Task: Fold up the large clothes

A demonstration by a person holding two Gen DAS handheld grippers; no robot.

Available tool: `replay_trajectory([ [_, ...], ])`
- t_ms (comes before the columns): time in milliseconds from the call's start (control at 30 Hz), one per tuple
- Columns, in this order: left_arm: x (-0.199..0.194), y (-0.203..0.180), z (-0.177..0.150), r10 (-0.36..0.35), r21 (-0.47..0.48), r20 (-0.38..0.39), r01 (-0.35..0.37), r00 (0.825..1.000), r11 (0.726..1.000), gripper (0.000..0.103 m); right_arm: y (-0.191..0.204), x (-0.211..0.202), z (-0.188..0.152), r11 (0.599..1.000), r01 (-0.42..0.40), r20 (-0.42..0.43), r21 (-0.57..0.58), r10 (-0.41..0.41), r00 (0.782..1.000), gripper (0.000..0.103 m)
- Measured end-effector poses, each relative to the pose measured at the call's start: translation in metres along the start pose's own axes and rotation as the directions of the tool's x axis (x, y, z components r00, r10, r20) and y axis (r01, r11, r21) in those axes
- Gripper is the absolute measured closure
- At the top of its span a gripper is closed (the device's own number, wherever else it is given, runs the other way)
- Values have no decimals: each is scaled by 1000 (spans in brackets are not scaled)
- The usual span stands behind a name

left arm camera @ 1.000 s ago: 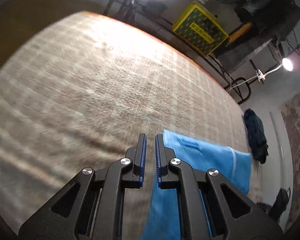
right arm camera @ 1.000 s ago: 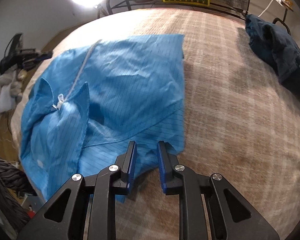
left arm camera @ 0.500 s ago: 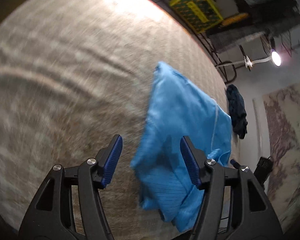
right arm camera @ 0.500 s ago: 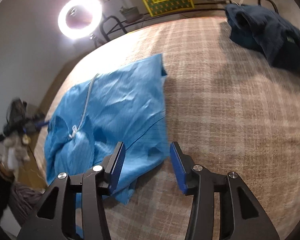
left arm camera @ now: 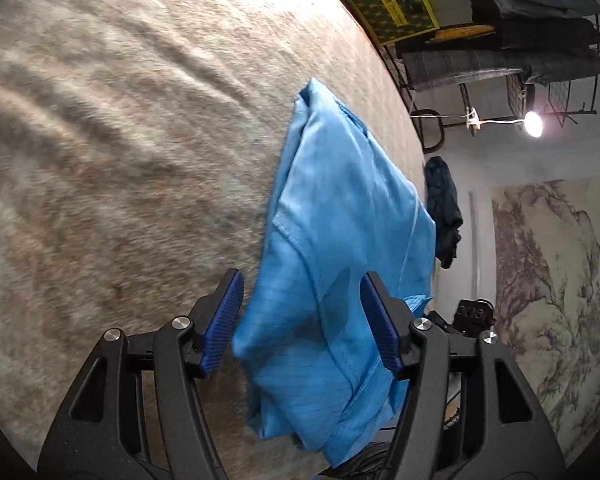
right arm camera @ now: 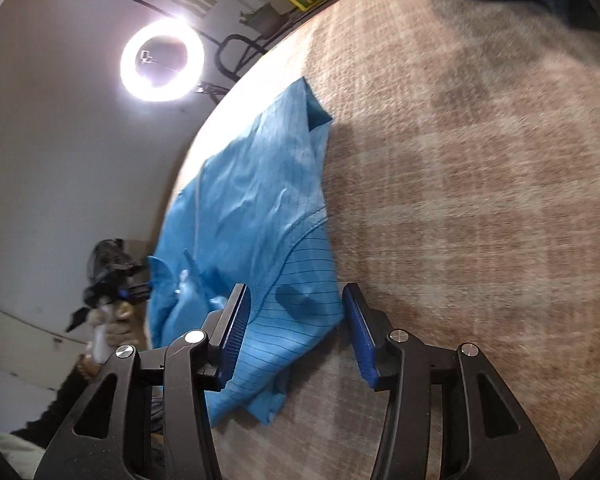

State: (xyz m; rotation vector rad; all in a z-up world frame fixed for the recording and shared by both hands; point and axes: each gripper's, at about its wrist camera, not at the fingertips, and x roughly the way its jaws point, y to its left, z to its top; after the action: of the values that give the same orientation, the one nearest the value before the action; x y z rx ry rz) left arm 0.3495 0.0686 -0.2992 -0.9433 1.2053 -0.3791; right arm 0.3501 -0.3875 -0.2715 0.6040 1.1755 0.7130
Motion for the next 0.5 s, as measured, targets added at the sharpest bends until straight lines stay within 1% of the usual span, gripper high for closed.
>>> replay_trajectory([
  [33, 2, 0, 2, -12, -3, -9, 12, 1000, 1000, 41, -1, 2, 1, 1000, -18, -6, 4, 18, 1000, 56],
  [133, 8, -3, 8, -29, -6, -13, 29, 999, 1000, 42, -3, 8, 2, 997, -74, -12, 21, 75, 997, 60],
  [200, 12, -9, 11, -18, 11, -9, 18, 1000, 1000, 43, -2, 17, 6, 995, -94, -14, 35, 94, 995, 70],
  [233, 16, -13, 12, -4, 24, -11, 4, 1000, 1000, 47, 0, 17, 3, 995, -91, -16, 39, 92, 996, 71],
  [267, 19, -17, 13, 5, 34, -4, -5, 1000, 999, 48, 2, 20, 4, 995, -91, -19, 41, 92, 996, 74],
  [300, 23, -21, 15, 12, 40, -8, -11, 1000, 999, 49, 7, 26, 6, 995, -89, -27, 33, 90, 996, 74],
  [367, 29, -27, 16, 24, 50, -10, -24, 1000, 998, 56, 15, 32, 9, 997, -72, -35, 11, 72, 997, 74],
  [400, 32, -31, 16, 40, 61, -4, -40, 999, 997, 58, 20, 36, 11, 998, -62, -37, 2, 62, 997, 77],
  [467, 37, -37, 15, 86, 91, 7, -86, 996, 992, 73, 21, 37, 11, 1000, -30, -43, -10, 29, 999, 84],
  [500, 39, -40, 13, 109, 107, 13, -109, 994, 988, 77, 25, 39, 11, 1000, -9, -44, -20, 8, 999, 87],
])
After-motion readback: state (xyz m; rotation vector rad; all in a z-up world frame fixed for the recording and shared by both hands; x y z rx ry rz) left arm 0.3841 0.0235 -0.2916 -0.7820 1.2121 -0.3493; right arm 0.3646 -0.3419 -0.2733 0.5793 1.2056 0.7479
